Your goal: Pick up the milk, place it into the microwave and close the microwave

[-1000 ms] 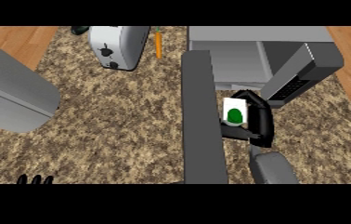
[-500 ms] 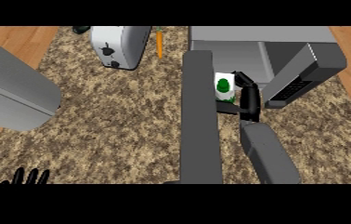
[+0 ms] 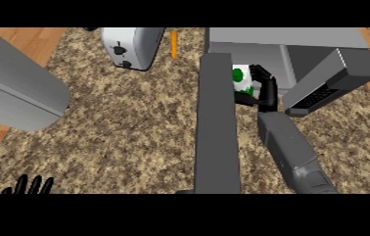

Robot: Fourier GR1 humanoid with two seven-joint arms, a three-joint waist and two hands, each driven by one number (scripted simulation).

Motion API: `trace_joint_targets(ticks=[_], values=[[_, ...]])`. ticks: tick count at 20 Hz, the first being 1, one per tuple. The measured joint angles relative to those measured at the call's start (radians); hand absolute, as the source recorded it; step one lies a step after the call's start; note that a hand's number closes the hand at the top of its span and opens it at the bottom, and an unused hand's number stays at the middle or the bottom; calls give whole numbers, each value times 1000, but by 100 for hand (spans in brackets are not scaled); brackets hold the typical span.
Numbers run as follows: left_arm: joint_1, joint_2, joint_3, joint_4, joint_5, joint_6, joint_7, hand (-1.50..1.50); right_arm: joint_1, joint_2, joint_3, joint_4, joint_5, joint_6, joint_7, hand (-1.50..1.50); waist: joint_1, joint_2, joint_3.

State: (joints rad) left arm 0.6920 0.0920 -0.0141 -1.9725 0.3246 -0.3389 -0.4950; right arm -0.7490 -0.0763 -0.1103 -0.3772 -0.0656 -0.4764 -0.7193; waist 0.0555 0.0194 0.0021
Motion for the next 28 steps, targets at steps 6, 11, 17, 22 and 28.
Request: trace_joint_targets(ticks=[6, 11, 17, 22, 28], values=[[-14, -2, -7, 25, -12, -14, -15, -150, -71, -52, -17, 131, 27, -22, -35, 150, 25, 12, 1], [-23, 17, 2, 24, -1, -32, -8, -150, -108, -92, -14, 186, 56, -74, -61, 150, 44, 21, 3], [-50, 18, -3, 36, 3, -37, 0, -150, -154, -116, -8, 217, 87, -140, -79, 150, 59, 30, 3], [-57, 16, -1, 38, 3, -36, 0, -150, -176, -126, -49, 203, 58, -140, -109, 150, 67, 34, 5], [-70, 20, 2, 56, -1, -40, 0, -150, -206, -147, -66, 206, 66, -222, -124, 150, 82, 41, 4]])
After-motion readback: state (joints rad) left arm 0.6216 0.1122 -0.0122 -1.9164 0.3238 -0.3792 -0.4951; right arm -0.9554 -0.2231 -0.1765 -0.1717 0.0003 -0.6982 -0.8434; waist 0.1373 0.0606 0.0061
